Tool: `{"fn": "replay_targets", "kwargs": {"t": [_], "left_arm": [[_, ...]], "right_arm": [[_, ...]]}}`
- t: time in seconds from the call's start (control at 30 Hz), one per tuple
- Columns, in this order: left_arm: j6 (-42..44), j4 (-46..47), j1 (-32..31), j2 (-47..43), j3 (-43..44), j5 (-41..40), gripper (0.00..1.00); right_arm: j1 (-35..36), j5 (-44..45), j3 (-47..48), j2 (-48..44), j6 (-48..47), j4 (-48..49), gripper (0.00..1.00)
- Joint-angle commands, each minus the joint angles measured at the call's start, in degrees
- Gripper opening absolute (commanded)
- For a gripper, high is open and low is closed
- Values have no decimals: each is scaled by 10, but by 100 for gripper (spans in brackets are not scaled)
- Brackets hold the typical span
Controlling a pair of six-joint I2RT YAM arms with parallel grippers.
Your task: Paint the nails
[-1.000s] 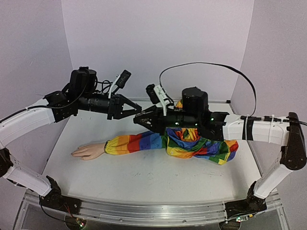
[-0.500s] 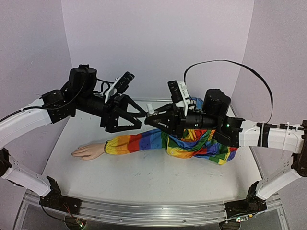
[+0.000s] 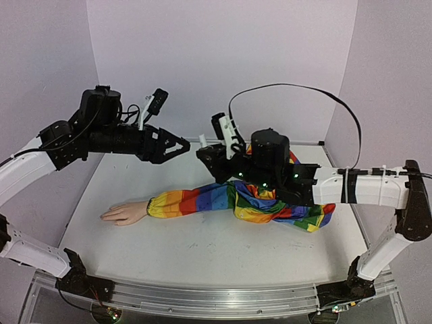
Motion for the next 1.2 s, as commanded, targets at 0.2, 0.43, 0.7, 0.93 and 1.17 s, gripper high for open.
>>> {"fn": "replay_targets", "kwargs": {"t": [0.2,0.43,0.7,0.93,1.17], "left_arm": [[-109,52,7,20,27,-52,65],[-122,73,7,40,31,-39,38],[-121,83,6,60,20,5,15],[-38,127,5,81,12,221,0],[82,168,-1,66,4,481,0]], "right_arm": [[85,198,114,75,-51,4,0],[102,213,144,100,-80,4,0],[103,211,140,97,-76,17,0],[71,8,94,35,-84,38,0],[-54,-752,3,-22,99,276,0]]}}
